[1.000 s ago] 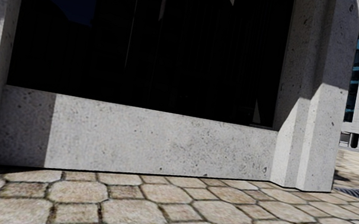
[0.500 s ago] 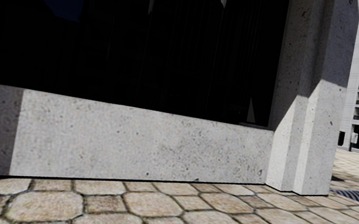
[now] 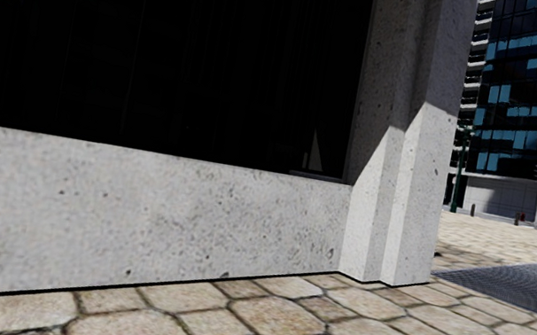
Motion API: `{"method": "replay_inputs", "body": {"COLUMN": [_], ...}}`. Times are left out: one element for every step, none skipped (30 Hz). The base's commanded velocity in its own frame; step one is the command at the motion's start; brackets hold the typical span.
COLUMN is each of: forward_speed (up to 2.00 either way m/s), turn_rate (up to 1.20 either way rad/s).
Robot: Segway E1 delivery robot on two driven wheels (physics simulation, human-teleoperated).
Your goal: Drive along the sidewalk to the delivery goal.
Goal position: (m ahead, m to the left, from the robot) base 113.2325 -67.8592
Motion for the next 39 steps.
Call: {"method": "replay_inputs", "body": {"forward_speed": [0.90, 0.90, 0.90, 0.90, 0.90, 0.90, 0.90, 0.90, 0.90, 0.90, 0.90, 0.90, 0.90, 0.90, 0.90, 0.90, 0.90, 0.91, 0.98, 0.98, 1.24, 2.00, 2.00, 2.00, 2.00, 2.00, 2.00, 2.00, 2.00, 2.00, 2.00, 2.00, 2.00, 2.00, 2.00, 2.00, 2.00, 2.00, 2.00], "turn_rate": [-0.66, -0.66, -0.66, -0.66, -0.66, -0.66, -0.66, -0.66, -0.66, -0.66, -0.66, -0.66, -0.66, -0.66, -0.66, -0.66, -0.66, -0.66, -0.65, -0.65, -0.63, -0.61, -0.60, -0.60, -0.60, -0.60, -0.60, -0.60, -0.60, -0.60, -0.60, -0.60, -0.60, -0.60, -0.62, -0.69, -0.75, -0.77, -0.77]}}
